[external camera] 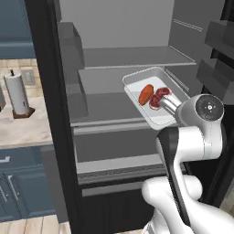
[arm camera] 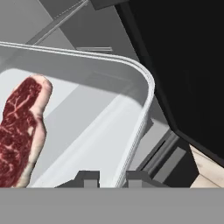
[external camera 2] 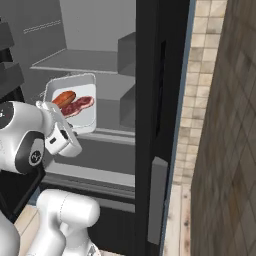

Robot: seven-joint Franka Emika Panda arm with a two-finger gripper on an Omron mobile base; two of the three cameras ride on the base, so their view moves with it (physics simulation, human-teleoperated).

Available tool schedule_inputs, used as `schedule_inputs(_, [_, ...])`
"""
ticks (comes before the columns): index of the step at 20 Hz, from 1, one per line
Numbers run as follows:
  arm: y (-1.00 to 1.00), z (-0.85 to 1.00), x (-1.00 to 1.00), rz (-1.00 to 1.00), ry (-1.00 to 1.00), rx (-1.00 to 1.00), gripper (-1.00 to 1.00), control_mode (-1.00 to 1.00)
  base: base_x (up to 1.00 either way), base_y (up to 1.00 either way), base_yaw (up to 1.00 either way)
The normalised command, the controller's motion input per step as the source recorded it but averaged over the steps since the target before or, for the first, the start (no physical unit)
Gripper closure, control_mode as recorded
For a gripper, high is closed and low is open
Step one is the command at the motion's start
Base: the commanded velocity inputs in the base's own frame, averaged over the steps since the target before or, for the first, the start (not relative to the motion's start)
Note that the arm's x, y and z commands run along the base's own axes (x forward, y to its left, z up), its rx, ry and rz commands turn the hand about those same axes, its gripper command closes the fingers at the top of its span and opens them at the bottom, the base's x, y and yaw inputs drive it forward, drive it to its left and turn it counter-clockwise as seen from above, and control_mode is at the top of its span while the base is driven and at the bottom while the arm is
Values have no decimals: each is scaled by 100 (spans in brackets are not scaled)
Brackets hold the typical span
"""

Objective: Place the tupperware containing the steak and sweet potato meal in the microwave. Close the microwave door and press the start button to reheat the meal.

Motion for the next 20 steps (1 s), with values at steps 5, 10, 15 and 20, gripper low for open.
schedule_inputs(5, [0, 0, 0, 0, 0, 0, 100, 100, -68, 0, 23])
schedule_inputs(10, [0, 0, 0, 0, 0, 0, 100, 100, -62, 4, 31])
schedule_inputs(15, [0, 0, 0, 0, 0, 0, 100, 100, -32, 29, 38])
schedule_inputs(20, [0, 0, 0, 0, 0, 0, 100, 100, -5, 38, 40])
